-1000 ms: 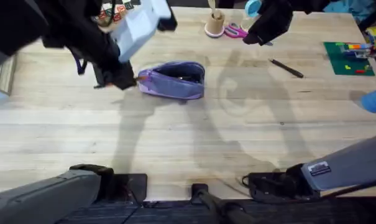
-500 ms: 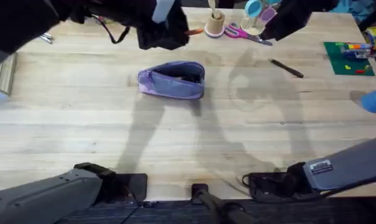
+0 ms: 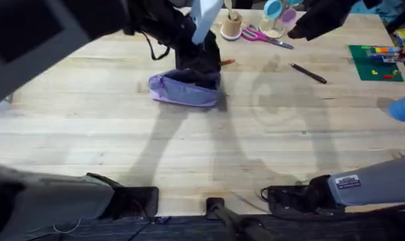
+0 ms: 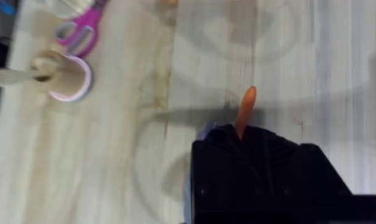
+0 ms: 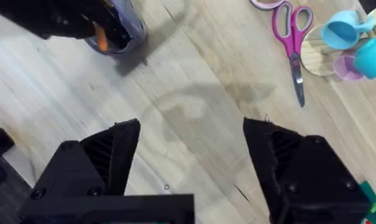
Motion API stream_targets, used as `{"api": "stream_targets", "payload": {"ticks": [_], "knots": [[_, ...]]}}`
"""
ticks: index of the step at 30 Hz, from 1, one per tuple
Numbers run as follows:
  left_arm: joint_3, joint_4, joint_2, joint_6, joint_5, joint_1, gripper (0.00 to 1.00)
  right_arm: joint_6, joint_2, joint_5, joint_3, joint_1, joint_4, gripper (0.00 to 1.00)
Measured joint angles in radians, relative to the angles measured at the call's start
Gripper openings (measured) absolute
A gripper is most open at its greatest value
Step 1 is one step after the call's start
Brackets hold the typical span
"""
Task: Unzip the bag, pick up the pens from the table one at a time and place them inside, then zip the bag closed.
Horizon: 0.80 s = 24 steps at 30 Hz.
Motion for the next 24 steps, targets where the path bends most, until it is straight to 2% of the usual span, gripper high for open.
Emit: {"api": "stream_targets", "payload": {"ticks": [5, 8, 18, 24], "knots": [[0.0, -0.008, 0.086, -0.004, -0.002, 0.0, 0.043, 0.0, 0.0, 0.0, 0.0, 0.0, 0.0, 0.995], [0.0, -0.037, 0.104, -0.008, -0.029, 0.0, 0.043, 0.0, 0.0, 0.0, 0.0, 0.0, 0.0, 0.995], [0.0, -0.209, 0.102, -0.008, -0.237, 0.0, 0.043, 0.0, 0.0, 0.0, 0.0, 0.0, 0.0, 0.996], [0.0, -0.226, 0.102, -0.009, -0.317, 0.0, 0.043, 0.0, 0.0, 0.0, 0.0, 0.0, 0.0, 0.996]]}}
